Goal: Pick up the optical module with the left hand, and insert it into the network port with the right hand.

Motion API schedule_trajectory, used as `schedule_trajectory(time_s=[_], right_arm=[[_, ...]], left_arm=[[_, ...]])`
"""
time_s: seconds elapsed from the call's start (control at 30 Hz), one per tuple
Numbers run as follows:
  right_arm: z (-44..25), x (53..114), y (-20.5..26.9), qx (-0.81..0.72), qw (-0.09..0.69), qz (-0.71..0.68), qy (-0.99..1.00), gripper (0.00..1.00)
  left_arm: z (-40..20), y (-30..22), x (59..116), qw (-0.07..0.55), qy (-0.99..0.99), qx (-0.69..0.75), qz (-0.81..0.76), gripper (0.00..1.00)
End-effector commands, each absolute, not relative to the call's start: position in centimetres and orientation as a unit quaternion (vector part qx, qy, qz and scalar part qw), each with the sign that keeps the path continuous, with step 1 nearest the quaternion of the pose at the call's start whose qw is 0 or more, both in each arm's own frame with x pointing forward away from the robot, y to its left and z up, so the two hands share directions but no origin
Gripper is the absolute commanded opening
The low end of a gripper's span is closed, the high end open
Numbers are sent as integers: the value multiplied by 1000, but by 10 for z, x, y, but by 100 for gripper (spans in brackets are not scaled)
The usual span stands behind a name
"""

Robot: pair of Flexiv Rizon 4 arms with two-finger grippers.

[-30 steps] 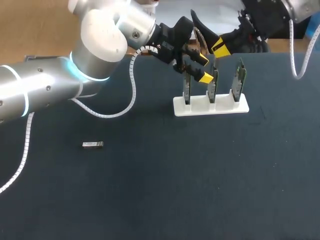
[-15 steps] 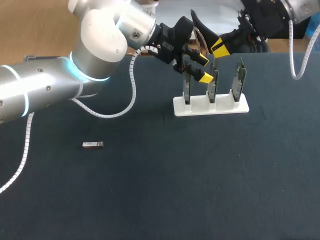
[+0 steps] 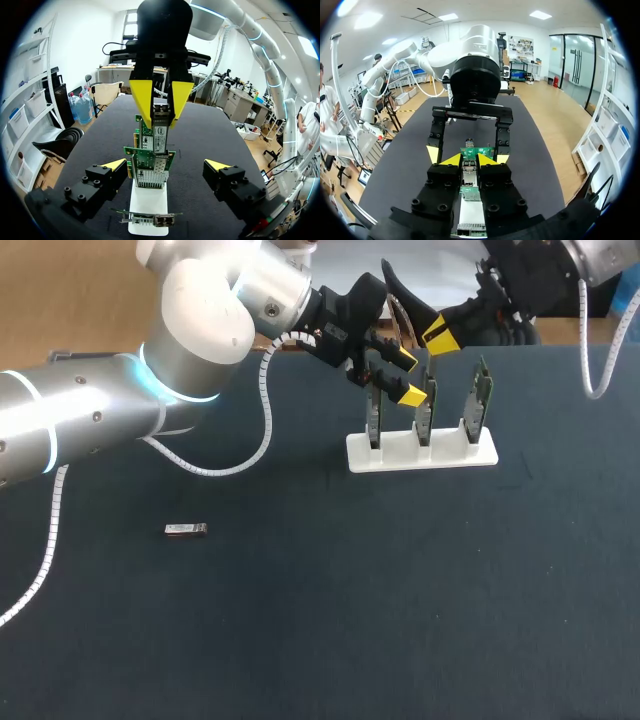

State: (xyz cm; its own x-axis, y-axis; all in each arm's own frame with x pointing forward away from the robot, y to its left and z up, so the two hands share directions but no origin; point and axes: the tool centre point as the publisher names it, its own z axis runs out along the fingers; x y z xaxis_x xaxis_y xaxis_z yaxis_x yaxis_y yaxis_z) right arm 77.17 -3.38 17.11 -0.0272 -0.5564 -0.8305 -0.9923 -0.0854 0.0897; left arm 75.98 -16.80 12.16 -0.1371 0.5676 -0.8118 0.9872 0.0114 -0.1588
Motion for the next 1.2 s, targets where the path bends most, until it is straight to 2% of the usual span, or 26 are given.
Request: schedule_trajectory(time_s=[0.03,0.43,1.2], right_arm=[[169,769,-33,-633,291,373,613,0],[181,769,-33,-624,306,365,620,0],[173,769,-33,-634,286,360,622,0]], left_arm=[[122,-168,760,278,655,594,-374,100],[122,-168,760,278,655,594,-374,100],[122,-168,760,278,655,594,-374,100]])
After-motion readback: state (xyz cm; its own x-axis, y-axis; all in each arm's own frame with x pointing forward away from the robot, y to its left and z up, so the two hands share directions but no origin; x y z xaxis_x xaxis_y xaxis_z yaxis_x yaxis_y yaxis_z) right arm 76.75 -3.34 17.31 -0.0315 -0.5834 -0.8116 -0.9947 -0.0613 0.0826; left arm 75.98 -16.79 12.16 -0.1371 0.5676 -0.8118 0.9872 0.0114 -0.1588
